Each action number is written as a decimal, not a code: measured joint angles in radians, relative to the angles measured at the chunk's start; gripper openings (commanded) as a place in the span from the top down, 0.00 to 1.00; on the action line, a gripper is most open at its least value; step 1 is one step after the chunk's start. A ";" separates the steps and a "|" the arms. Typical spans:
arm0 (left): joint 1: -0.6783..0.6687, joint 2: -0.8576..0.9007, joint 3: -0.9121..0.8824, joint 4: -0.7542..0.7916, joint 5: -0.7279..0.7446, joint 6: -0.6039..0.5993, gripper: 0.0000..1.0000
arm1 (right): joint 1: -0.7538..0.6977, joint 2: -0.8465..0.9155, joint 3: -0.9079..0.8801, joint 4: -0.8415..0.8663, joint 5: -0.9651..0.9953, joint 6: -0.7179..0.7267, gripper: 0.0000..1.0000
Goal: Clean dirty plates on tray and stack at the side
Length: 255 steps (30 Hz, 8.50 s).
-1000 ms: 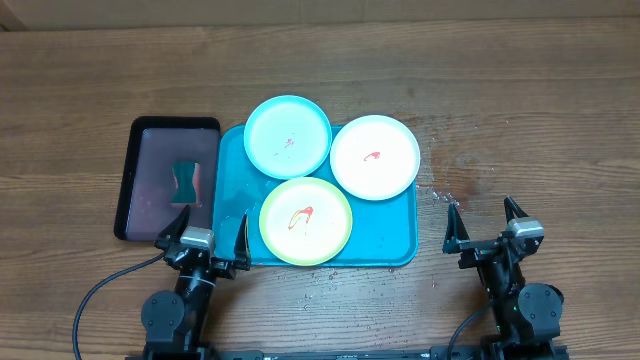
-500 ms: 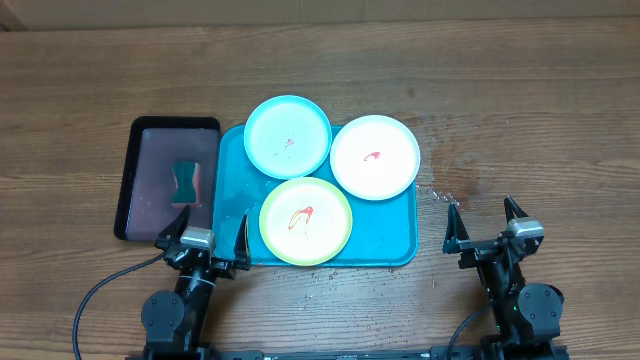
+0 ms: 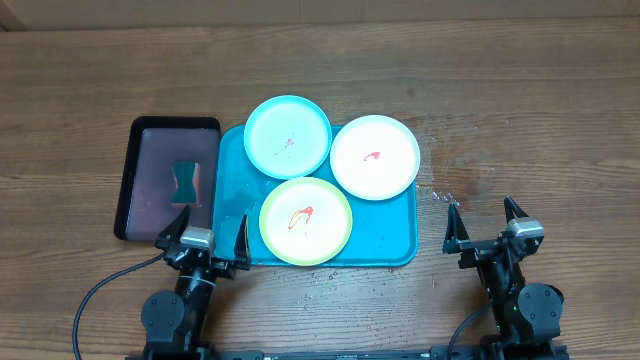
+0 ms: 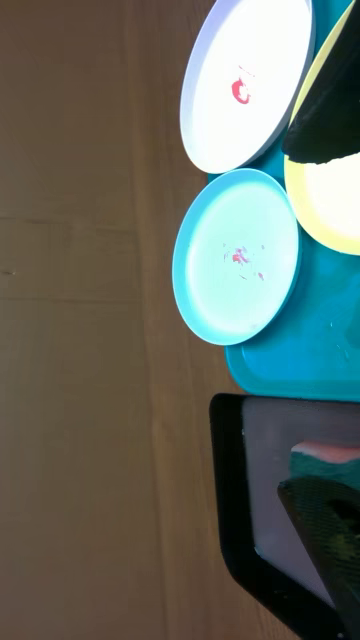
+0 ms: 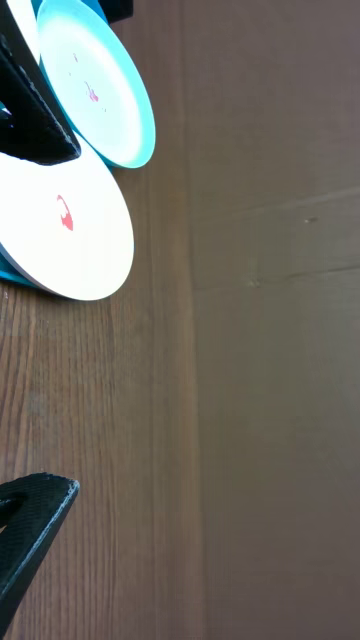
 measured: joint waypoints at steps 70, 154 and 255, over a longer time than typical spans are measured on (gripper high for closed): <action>0.000 0.610 0.790 -0.724 -0.117 -0.050 0.00 | 0.000 0.686 0.688 -0.588 -0.042 0.087 0.00; 0.129 1.808 1.184 -0.616 -0.322 -0.101 0.96 | 0.231 1.339 0.967 -0.576 -0.236 0.092 0.00; -0.208 1.477 1.070 -0.619 0.187 -0.168 0.96 | 0.351 1.690 0.967 -0.602 -0.375 0.089 0.42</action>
